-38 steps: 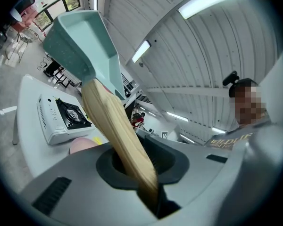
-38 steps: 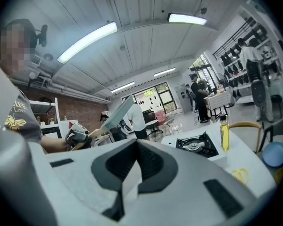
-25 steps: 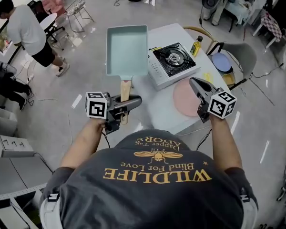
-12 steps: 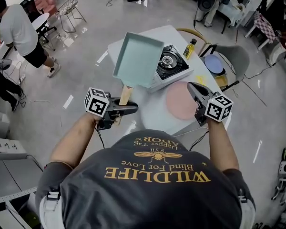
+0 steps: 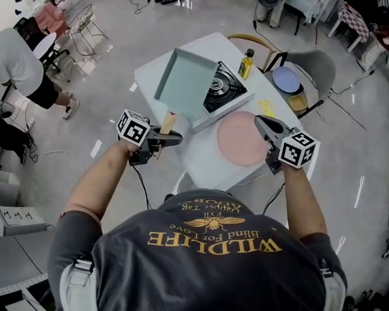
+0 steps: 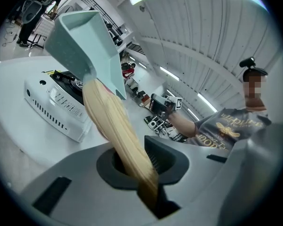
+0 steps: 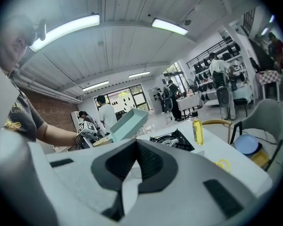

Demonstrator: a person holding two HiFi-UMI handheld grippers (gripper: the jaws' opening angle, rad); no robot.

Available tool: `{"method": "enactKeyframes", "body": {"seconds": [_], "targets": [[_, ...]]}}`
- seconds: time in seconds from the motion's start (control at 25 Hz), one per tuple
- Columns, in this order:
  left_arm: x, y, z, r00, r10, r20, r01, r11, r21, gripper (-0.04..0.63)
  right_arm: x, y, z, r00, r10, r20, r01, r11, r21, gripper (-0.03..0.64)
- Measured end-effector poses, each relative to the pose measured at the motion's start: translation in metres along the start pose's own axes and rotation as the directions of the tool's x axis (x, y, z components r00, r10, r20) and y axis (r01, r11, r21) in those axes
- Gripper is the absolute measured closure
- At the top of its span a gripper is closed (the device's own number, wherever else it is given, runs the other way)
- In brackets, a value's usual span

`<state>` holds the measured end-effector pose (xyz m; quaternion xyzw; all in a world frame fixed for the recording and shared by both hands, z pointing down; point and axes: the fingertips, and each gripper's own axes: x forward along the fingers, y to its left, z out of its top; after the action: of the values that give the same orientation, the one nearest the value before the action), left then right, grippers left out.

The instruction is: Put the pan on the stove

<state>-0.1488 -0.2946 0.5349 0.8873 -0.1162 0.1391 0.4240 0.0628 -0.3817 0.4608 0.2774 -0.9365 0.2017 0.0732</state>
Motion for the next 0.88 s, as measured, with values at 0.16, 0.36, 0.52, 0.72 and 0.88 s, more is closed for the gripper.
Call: {"method": "enactKeyframes", "body": {"seconds": [0.16, 0.36, 0.52, 0.72, 0.88], "targets": [[0.008, 0.025, 0.015, 0.997, -0.026, -0.067, 0.025, 1.000, -0.012, 0.543, -0.003, -0.016, -0.008, 1.000, -0.031, 0.003, 0.031, 0.999, 0.029, 0.617], [0.023, 0.060, 0.030, 0.986, -0.069, -0.152, 0.066, 0.998, -0.020, 0.537, 0.001, -0.036, -0.023, 0.999, -0.053, 0.000, 0.052, 0.997, 0.057, 0.616], [0.032, 0.089, 0.038, 0.972, -0.066, -0.226, 0.061, 0.998, -0.029, 0.534, 0.004, -0.053, -0.030, 0.998, -0.064, -0.003, 0.064, 0.995, 0.078, 0.616], [0.044, 0.110, 0.043, 0.953, -0.069, -0.294, 0.056, 0.997, -0.050, 0.531, 0.006, -0.072, -0.033, 0.997, -0.076, 0.000, 0.075, 0.993, 0.095, 0.616], [0.051, 0.111, 0.044, 0.941, -0.097, -0.324, 0.080, 0.995, -0.066, 0.531, 0.005, -0.078, -0.034, 0.996, -0.085, 0.000, 0.085, 0.990, 0.109, 0.617]]}}
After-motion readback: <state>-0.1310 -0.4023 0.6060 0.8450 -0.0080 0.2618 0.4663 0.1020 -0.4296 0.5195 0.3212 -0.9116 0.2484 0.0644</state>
